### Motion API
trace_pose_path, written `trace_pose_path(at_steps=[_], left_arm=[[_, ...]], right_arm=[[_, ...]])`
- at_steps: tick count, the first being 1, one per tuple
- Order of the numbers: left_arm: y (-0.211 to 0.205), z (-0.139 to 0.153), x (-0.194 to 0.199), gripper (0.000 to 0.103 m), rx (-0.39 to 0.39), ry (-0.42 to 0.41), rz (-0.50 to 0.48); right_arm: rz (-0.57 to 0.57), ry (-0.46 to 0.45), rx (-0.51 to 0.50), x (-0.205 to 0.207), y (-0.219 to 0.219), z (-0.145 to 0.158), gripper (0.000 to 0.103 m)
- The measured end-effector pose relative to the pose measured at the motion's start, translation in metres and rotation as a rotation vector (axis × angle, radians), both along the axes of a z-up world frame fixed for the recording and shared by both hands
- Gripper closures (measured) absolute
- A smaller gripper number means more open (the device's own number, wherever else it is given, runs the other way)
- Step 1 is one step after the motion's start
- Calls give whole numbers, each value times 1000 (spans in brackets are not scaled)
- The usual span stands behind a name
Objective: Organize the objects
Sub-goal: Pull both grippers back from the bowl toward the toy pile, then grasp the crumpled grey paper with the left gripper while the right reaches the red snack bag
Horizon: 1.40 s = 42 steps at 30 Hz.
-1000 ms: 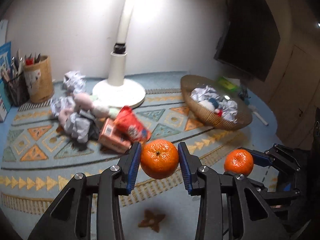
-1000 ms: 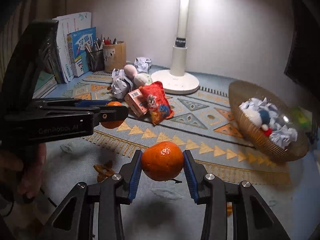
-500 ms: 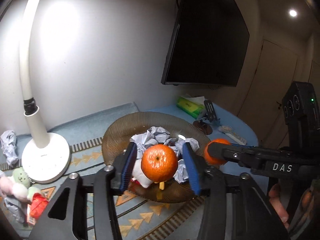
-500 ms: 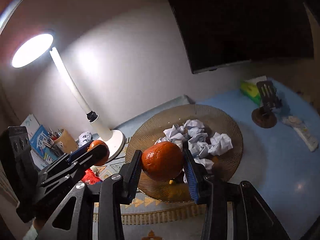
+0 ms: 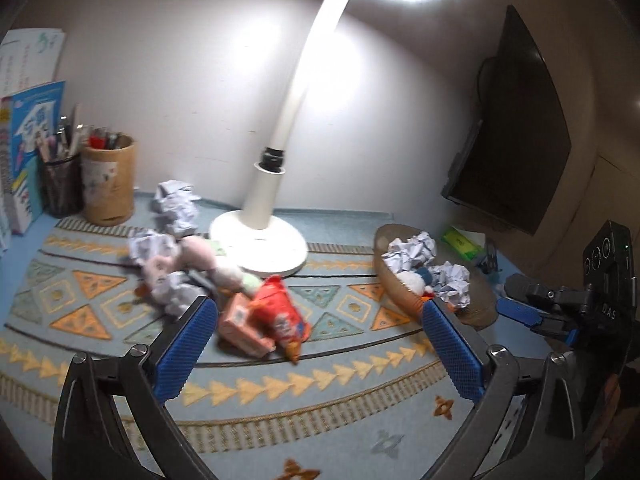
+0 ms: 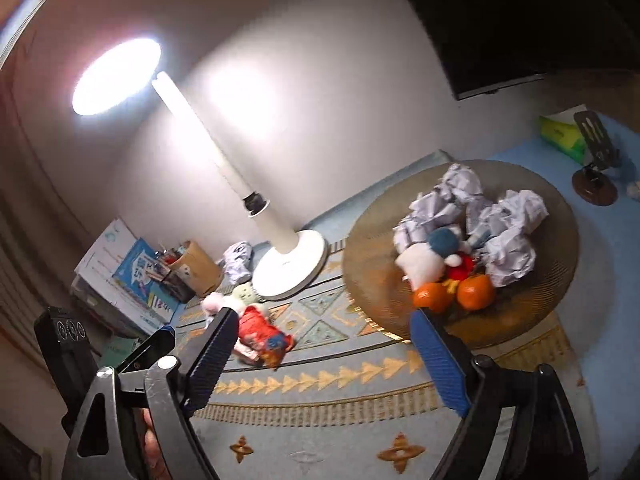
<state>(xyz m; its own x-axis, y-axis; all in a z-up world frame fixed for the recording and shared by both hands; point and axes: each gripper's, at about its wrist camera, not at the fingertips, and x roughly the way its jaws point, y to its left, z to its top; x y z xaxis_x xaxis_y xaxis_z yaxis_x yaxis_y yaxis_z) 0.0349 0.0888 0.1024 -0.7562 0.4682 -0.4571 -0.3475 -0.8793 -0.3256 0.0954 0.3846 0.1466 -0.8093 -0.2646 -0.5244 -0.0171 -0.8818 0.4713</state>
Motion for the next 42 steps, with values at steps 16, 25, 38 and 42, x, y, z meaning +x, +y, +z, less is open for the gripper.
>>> trace_pose_path(at_steps=[16,25,38,42], left_arm=[[-71,-86,-13,1,-23,-196,134],[-72,-89,-16,1,-8,-230,126],[-78,-95,-21,1,17,-289,136],[-70,-84,-30,1,-109,-281,96]], right_arm=[[-37,-127,489,-43,-151,-107,10],[9,-115,593,-38,-171,-109,6],[-39,-121,578,-37,-165,-107,5],[-30,-73,498,-30,-152,-93,5]])
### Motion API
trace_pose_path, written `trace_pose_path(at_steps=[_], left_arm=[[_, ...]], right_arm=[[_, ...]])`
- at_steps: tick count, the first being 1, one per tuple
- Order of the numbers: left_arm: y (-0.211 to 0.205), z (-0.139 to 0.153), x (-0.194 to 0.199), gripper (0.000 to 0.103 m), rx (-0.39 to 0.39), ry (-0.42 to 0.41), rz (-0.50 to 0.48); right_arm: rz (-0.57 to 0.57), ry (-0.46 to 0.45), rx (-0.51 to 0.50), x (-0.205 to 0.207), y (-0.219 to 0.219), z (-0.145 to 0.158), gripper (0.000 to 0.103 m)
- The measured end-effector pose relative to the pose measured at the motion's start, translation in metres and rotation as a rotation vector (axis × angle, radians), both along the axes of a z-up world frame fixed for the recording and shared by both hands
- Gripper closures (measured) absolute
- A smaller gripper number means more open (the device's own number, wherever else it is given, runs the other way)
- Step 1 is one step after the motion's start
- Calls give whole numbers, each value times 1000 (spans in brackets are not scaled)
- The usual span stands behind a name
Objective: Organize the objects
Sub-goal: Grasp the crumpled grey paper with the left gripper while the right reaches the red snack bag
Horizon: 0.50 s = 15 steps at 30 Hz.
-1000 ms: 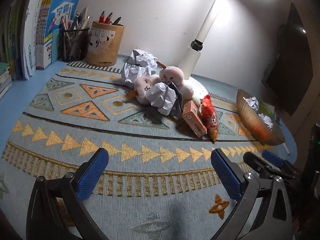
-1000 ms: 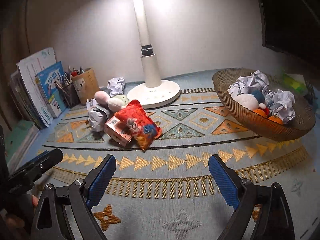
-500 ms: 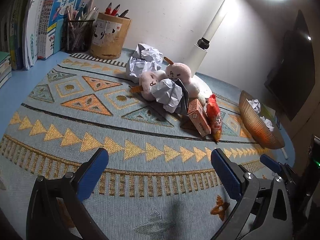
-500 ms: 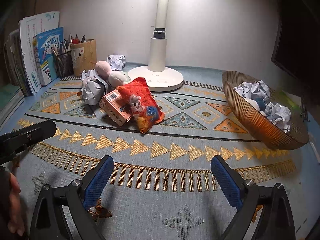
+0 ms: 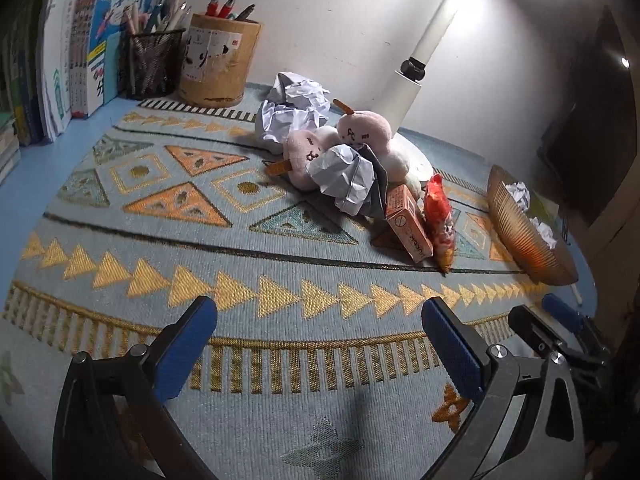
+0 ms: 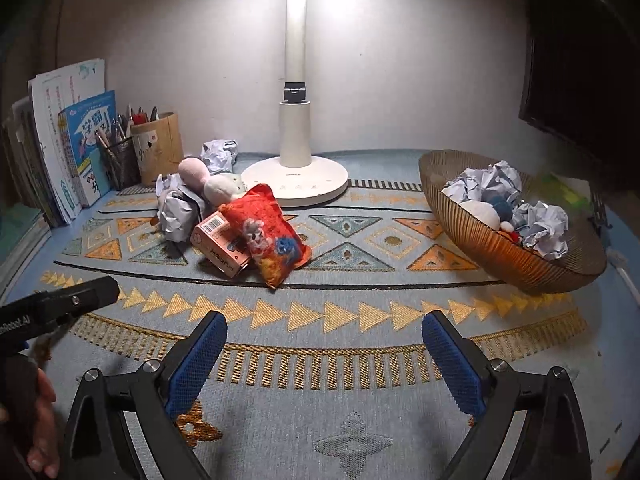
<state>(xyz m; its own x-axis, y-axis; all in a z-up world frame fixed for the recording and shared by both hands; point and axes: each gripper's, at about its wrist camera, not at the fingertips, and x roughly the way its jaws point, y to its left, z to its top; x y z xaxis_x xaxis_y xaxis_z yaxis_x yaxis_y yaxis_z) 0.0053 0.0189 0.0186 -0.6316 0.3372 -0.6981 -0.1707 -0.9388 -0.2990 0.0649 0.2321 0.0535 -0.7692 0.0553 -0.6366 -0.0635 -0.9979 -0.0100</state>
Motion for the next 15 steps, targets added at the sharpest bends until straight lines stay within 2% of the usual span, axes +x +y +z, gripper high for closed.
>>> trace_pose_path(at_steps=[4,8,11,13,14,15], left_arm=[[8,27,-29,1,-135,74,-94],[16,29,-68,1,-210,119,-178],[26,20,-84,2,-215,114,-238],[36,15,-85,2,-259,145,-225],[41,12,-85,3,-275,160,-217],[46,9,-84,9,-277,168,-223]], right_arm=[[91,-70,-121,-26,9,12,5],[164,-124,-253,-71,16,19,6],[204,-183,-264,-103,13,8,10],[222,-206,-247,-118,11,-3,11],[224,-215,-241,-125,10,-9,12],[221,-224,-243,-131,11,-13,12]])
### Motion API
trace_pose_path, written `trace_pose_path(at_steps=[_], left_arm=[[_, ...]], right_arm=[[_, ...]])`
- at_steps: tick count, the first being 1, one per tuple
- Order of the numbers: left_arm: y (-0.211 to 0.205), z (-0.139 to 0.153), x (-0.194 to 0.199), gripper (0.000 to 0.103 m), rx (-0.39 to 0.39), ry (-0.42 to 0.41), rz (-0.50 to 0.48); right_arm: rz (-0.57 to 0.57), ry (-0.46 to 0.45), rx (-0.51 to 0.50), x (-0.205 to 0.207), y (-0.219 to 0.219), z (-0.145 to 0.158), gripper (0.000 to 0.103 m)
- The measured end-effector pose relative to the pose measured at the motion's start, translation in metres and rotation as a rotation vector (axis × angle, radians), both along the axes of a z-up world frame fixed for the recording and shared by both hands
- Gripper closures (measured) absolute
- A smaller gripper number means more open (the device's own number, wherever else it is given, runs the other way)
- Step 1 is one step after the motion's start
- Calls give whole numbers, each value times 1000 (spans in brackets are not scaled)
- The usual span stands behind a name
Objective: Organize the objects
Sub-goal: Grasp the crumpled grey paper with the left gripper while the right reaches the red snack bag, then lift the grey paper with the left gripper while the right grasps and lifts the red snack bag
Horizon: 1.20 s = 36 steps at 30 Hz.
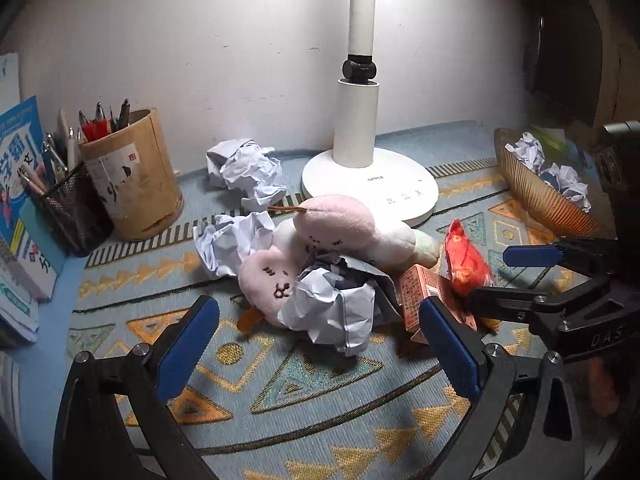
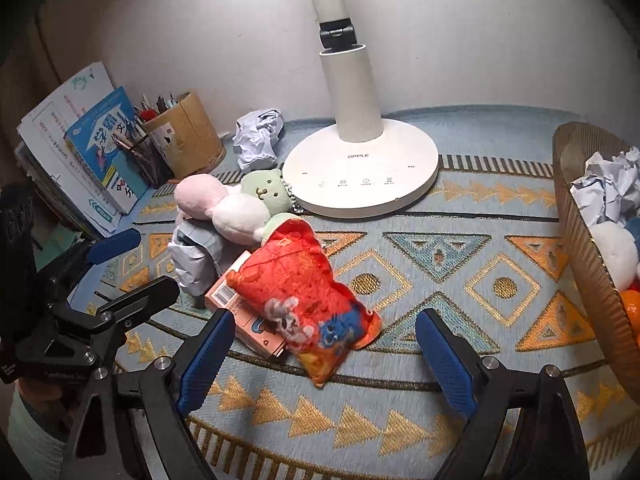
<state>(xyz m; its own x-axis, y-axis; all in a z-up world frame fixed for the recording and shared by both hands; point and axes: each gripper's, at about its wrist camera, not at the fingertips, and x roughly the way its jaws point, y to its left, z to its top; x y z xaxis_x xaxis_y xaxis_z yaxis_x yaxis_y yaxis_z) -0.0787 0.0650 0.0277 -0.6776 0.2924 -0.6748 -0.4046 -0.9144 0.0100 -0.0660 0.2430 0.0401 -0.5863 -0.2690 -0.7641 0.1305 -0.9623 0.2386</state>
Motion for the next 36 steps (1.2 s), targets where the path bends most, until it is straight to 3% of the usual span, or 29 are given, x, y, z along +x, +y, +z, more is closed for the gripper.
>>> trace_pose_path(at_steps=[3,5,6,8,13,16,19,20,23,25,27,30,34,36], left_arm=[[10,-11,-3,35,-8,-2,0],[11,-18,-9,44,-8,-45,-13],[9,-16,-8,54,11,-38,-17],[3,-13,-4,59,65,-30,-25],[-7,2,17,62,139,-28,-37],[-23,17,52,62,226,-30,-27],[-40,15,94,62,335,-37,21],[-40,12,103,62,333,-30,37],[-32,1,114,62,231,10,74],[-31,-4,113,62,225,7,75],[-37,-7,108,62,265,-19,76],[-54,-17,96,62,342,-101,109],[-57,-18,98,62,382,-105,93],[-51,-18,98,62,359,-111,79]], right_arm=[[-1,-22,-25,-13,0,-11,22],[19,-23,-40,-19,-1,-15,27],[32,-21,-54,-20,-2,-16,32],[47,-10,-78,-21,-2,-15,49],[11,9,-117,-12,8,-7,67],[-20,25,-173,13,20,12,67],[-81,46,-116,51,19,38,67],[-121,29,-96,62,18,43,67],[-194,-80,-100,81,11,41,67],[-210,-147,-113,84,4,30,67],[-218,-170,-114,82,-1,17,66],[-194,-127,-128,83,-4,9,65],[-152,-32,-33,95,-14,9,36],[-132,15,19,102,-18,8,35]])
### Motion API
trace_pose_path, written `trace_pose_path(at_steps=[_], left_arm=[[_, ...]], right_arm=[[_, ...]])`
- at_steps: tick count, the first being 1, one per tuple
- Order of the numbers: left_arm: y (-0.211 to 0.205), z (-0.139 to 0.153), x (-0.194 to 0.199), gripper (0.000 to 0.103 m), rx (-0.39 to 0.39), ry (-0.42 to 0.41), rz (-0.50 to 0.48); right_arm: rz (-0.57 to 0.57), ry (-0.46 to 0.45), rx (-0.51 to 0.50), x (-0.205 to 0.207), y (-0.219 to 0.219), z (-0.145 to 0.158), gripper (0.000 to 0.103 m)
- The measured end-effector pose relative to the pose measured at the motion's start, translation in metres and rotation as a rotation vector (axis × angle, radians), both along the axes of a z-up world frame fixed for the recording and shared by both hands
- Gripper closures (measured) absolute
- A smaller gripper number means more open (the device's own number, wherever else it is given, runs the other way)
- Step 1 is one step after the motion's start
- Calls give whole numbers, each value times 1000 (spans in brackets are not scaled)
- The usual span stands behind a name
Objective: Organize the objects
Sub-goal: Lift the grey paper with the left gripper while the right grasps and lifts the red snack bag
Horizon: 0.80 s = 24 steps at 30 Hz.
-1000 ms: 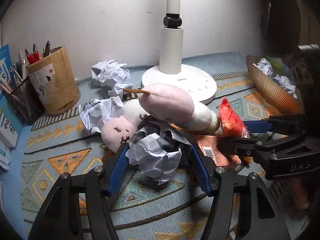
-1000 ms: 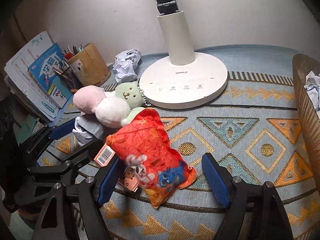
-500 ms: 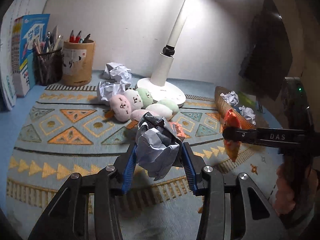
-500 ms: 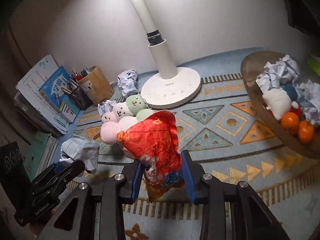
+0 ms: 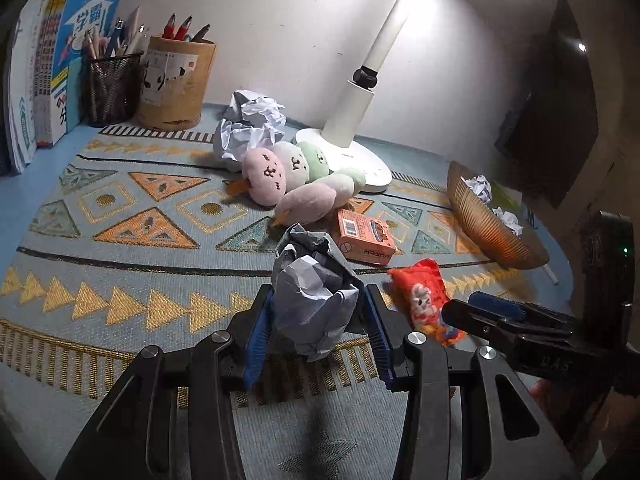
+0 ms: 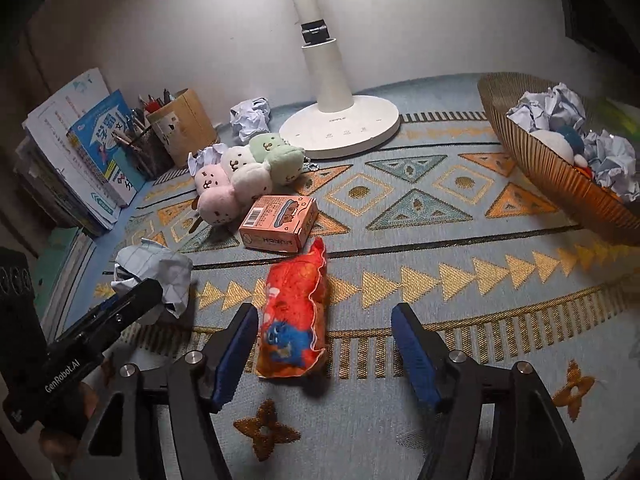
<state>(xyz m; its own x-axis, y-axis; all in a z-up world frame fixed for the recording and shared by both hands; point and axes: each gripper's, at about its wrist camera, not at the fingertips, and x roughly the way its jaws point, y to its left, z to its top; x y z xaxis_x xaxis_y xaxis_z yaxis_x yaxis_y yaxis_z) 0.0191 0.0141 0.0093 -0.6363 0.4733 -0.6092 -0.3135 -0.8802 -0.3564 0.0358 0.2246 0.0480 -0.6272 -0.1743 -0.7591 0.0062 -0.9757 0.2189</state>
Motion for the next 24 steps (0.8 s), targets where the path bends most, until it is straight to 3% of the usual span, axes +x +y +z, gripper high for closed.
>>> trace_pose_path(at_steps=[3,5,8,12,16,18,20,24], left_arm=[[0,0,-1,60,0,0,1],[-2,-1,-2,60,7,-6,4],[-1,-2,-2,60,9,-13,-3],[0,-3,-2,60,0,-13,-3],[2,-4,-4,60,-11,-22,-2],[1,-4,-4,60,-8,-22,-1],[0,-4,-4,60,-6,-24,-2],[2,-3,-3,60,-7,-18,-11]], right_arm=[[32,8,11,2,-5,-12,35],[33,-34,15,-2,-8,-20,35],[11,14,68,0,-11,-15,35],[13,7,102,-5,-15,-17,35],[15,8,201,-10,-30,-19,36],[35,4,235,-13,-39,-22,45],[58,29,257,-10,-46,-21,62],[91,77,315,-2,-57,-19,65]])
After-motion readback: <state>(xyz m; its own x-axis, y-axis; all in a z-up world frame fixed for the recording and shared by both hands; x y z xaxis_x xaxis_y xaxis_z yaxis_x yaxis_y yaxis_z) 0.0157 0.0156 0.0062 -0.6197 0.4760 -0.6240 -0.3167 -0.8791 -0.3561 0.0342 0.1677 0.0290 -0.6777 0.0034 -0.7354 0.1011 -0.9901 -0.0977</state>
